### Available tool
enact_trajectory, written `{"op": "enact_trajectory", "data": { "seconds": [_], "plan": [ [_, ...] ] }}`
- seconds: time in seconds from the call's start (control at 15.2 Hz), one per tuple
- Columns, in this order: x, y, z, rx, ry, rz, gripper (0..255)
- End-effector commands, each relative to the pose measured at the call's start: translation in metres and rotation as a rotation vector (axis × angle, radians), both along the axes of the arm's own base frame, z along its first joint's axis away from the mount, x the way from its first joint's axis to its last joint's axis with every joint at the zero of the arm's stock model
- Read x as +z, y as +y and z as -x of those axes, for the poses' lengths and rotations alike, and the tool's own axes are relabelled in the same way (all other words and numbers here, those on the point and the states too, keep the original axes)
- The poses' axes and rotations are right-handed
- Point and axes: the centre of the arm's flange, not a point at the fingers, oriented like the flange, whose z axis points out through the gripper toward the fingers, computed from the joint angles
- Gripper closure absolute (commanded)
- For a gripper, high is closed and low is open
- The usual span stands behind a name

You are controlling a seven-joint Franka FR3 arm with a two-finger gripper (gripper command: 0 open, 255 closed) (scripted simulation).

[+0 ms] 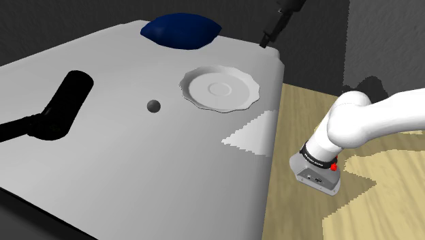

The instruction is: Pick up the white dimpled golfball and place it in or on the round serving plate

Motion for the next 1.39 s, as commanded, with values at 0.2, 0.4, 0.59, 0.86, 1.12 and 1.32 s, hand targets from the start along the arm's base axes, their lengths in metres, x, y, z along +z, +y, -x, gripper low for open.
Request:
{"op": "enact_trajectory", "data": {
  "seconds": [0.2,0.4,0.59,0.86,1.12,1.32],
  "plan": [
    [-0.011,0.032,-0.018,-0.002,0.012,-0.014,0],
    [-0.022,0.065,-0.036,-0.005,0.025,-0.027,0],
    [-0.032,0.098,-0.054,-0.007,0.037,-0.041,0],
    [-0.046,0.141,-0.077,-0.011,0.053,-0.059,0],
    [-0.060,0.185,-0.101,-0.014,0.069,-0.077,0],
    [-0.069,0.218,-0.118,-0.017,0.082,-0.090,0]
  ]
}}
